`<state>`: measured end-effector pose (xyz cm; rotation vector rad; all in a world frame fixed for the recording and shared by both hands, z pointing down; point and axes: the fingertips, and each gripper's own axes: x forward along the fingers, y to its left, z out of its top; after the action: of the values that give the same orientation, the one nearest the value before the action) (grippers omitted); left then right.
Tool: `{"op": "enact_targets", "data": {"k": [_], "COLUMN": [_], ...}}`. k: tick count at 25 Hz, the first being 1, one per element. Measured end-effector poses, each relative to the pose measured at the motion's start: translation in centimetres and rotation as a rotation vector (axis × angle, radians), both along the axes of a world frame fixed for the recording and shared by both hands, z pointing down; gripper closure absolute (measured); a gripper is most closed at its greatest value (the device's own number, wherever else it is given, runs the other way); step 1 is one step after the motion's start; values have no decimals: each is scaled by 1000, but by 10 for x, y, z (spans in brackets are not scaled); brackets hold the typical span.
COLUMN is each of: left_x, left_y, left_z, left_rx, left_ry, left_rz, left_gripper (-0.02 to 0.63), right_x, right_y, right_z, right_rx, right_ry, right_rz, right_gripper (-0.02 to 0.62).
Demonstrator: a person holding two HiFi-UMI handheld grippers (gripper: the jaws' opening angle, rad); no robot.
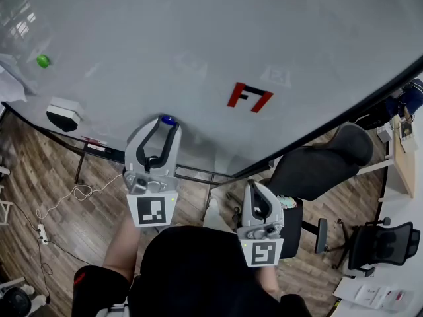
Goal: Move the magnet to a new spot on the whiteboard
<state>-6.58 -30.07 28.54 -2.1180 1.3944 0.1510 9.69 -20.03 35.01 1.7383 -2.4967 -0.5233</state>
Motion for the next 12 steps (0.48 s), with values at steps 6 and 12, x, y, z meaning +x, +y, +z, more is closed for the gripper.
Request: {"op": "enact_targets", "data": {"k": [6,12], "left_x": [0,0], "left_y": [-2,-2], "left_z": [0,0], "left_rx": [-1,4], "left_ry": [0,7], "left_rz": [-3,-6], "left_gripper": [477,477], "right_x": [1,2], "right_y": [-1,-3], "right_z": [2,3], "right_rx": [-6,-10], "right_ry": [-1,-1], "right_rz": [0,-1], "right_gripper": [597,597]}}
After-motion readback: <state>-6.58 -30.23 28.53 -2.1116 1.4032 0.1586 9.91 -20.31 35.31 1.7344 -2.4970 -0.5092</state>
